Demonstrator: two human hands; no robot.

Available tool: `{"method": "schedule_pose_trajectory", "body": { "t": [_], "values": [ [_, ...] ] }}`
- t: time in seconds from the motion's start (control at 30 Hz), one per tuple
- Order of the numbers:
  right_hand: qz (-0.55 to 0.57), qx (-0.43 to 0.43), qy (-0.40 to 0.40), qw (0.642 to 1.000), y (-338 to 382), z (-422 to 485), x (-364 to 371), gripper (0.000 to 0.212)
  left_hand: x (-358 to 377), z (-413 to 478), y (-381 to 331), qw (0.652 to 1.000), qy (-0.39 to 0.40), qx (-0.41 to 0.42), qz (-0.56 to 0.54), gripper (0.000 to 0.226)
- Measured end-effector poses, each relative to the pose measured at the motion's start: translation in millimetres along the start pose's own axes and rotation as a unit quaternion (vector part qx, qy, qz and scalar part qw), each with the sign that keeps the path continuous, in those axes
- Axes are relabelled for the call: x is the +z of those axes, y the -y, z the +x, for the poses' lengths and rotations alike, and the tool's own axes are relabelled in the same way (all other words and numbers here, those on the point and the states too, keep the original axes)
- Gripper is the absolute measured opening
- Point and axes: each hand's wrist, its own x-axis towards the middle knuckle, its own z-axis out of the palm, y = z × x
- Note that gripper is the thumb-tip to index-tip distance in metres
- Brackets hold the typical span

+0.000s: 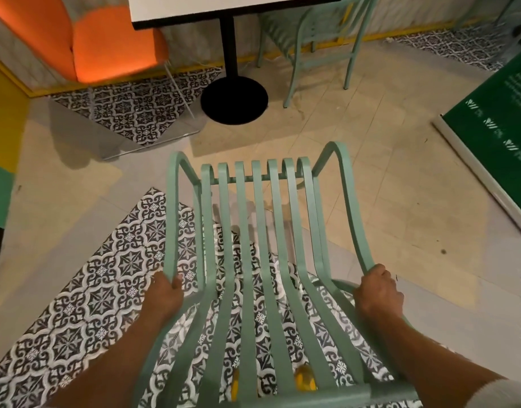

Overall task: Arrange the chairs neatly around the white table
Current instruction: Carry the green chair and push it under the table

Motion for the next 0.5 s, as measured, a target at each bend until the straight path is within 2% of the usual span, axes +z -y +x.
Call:
{"method": "schedule_pose_trajectory", "body": {
  "t": [0.37, 0.5],
  "values": [
    [-0.047, 0.034, 0.076, 0.995, 15.1, -3.8, -15.2, 0.049, -9.3, 6.7, 3.3, 0.997, 0.011, 0.002, 0.073, 0.052],
    [-0.068, 0.044, 0.087, 0.993, 16.7, -3.3, -16.8, 0.049, -6.1, 11.3, 2.9, 0.996, 0.021, 0.006, 0.091, 0.048]
  ]
}}
